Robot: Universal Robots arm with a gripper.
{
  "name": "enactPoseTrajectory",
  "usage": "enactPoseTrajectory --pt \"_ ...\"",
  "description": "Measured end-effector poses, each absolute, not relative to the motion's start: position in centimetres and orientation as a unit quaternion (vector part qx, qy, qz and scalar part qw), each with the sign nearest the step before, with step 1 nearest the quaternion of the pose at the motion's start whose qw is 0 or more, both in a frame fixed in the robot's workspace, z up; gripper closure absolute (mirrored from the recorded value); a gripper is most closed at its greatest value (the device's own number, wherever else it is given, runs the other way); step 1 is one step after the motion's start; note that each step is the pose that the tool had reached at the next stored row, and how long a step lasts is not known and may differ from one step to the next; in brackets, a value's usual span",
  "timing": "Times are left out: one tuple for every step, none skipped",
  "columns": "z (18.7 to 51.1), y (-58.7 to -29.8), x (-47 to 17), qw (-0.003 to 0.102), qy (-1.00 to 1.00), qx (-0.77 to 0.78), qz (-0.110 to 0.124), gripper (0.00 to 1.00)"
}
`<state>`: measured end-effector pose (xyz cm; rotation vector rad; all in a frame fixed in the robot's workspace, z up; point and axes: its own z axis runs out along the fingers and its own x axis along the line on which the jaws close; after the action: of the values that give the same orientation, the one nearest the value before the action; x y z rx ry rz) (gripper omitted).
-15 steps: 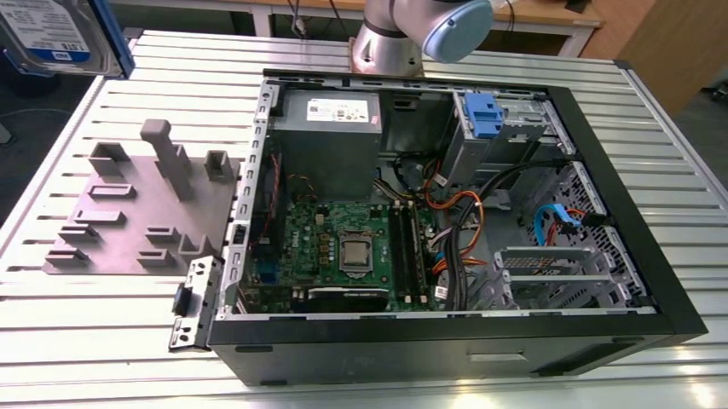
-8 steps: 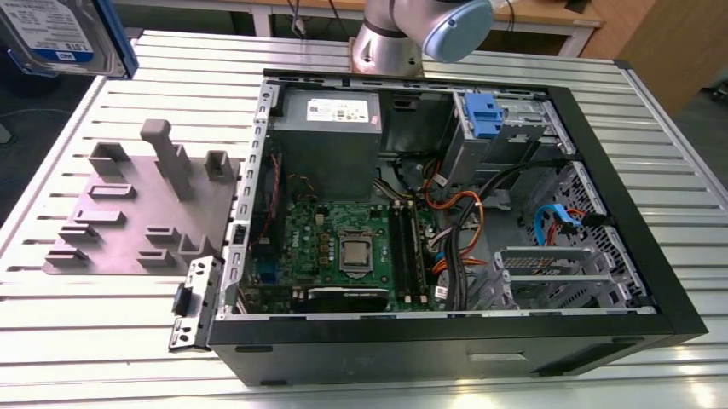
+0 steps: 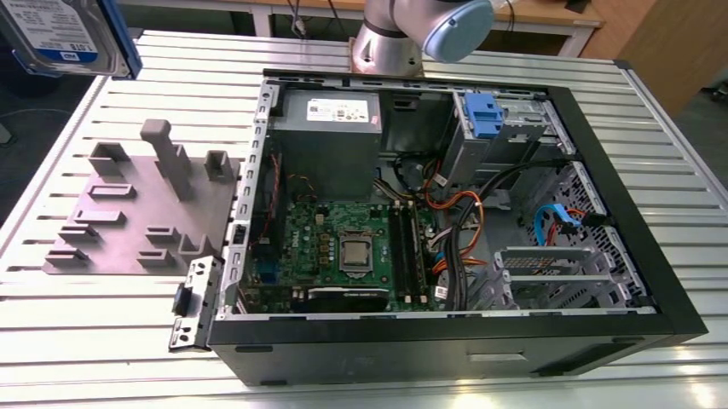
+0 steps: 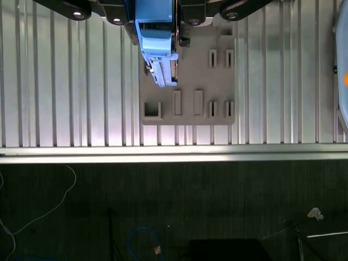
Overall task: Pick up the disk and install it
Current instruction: 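Pick up the disk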
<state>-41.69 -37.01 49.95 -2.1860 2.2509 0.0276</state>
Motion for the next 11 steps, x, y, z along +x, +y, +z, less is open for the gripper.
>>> enactPoseTrajectory --pt "49.95 -37.01 -41.65 0.002 0.717 -0.697 0.009 0.64" --pt "49.95 -37.01 -41.6 0.002 0.717 -0.697 0.009 0.64" --pt "49.95 -37.01 -41.56 0.002 0.717 -0.697 0.009 0.64" --pt "49.94 -37.02 -41.51 0.002 0.717 -0.697 0.009 0.64" --pt "49.95 -37.01 -41.47 0.002 0.717 -0.697 0.009 0.64" --pt "49.95 -37.01 -41.42 0.002 0.717 -0.697 0.009 0.64" --pt "49.95 -37.01 -41.38 0.002 0.717 -0.697 0.009 0.64" --pt "49.95 -37.02 -41.34 0.002 0.717 -0.697 0.009 0.64" --pt "49.95 -37.02 -41.29 0.002 0.717 -0.697 0.009 0.64" --pt "49.95 -37.01 -41.25 0.002 0.717 -0.697 0.009 0.64" --pt "49.94 -37.01 -41.2 0.002 0.717 -0.697 0.009 0.64"
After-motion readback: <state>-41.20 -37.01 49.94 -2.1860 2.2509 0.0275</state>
